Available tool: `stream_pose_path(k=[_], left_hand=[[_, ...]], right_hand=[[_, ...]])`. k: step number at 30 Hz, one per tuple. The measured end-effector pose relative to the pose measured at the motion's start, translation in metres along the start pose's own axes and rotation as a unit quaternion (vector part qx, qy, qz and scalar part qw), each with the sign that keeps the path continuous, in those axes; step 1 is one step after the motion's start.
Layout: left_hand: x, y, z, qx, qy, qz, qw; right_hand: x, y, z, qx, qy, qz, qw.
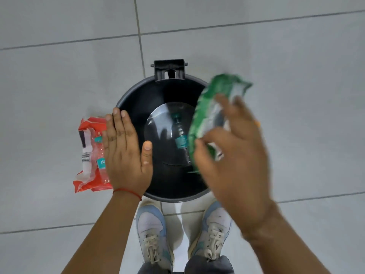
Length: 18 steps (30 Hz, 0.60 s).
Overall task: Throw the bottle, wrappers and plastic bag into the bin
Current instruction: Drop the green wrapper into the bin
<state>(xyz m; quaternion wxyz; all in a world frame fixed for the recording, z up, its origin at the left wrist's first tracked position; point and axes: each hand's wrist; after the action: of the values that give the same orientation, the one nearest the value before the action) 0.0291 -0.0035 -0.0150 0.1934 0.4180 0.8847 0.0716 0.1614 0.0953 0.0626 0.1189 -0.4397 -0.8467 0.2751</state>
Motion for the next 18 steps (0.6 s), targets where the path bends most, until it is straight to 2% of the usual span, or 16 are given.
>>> stream_pose_path(k=[2,3,5,7,9,10,11,12,13,14,16,17,18], left_hand=[[0.0,-0.001,-0.001,-0.011,-0.002,0.003,1.0],[0.0,-0.002,-0.001,-0.01,-0.002,0.002,1.0],[0.0,-0.002,-0.003,-0.003,-0.003,0.001,1.0],[0.0,-0.002,-0.003,0.001,-0.008,0.001,1.0],[0.0,-0.001,-0.003,0.004,-0.009,0.004,1.0],[0.001,-0.001,-0.003,0.004,-0.01,0.006,1.0],[0.0,-0.002,-0.003,0.007,-0.01,0.008,1.0],[0.0,-0.002,-0.003,0.01,-0.009,0.009,1.0],[0.0,-0.002,-0.003,0.013,-0.008,0.009,1.0],[0.0,-0.002,-0.003,0.017,-0.007,0.009,1.0],[0.0,-0.001,-0.002,0.024,-0.007,0.007,1.0],[0.0,-0.001,-0.002,0.028,-0.007,0.006,1.0],[0.0,0.0,-0.002,0.033,-0.006,0.005,0.999]], right_hand=[[0.009,-0.002,0.041,-0.07,-0.153,-0.008,0.986],[0.013,0.001,0.064,-0.108,-0.242,0.01,0.964],[0.02,0.012,0.103,-0.153,-0.36,0.044,0.919],[0.024,0.023,0.127,-0.171,-0.421,0.084,0.887],[0.027,0.024,0.133,-0.163,-0.409,0.091,0.893],[0.028,0.02,0.127,-0.143,-0.373,0.082,0.913],[0.028,0.013,0.116,-0.098,-0.293,0.061,0.949],[0.029,0.007,0.102,-0.048,-0.171,0.042,0.983],[0.032,0.005,0.083,0.003,-0.039,0.037,0.999],[0.034,0.01,0.065,0.039,0.108,0.037,0.993],[0.039,0.041,0.035,0.056,0.317,0.077,0.944],[0.042,0.056,0.022,0.064,0.365,0.14,0.918],[0.039,0.086,0.03,0.071,0.376,0.198,0.903]])
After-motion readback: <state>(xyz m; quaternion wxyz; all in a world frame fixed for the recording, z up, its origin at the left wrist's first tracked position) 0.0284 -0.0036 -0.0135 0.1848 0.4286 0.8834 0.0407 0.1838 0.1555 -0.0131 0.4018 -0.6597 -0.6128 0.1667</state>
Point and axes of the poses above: each hand's wrist, its own x-axis towards the middle knuckle, its own z-axis out of the palm, y = z × x, and after that the axes turned 8 degrees about -y, right-handed
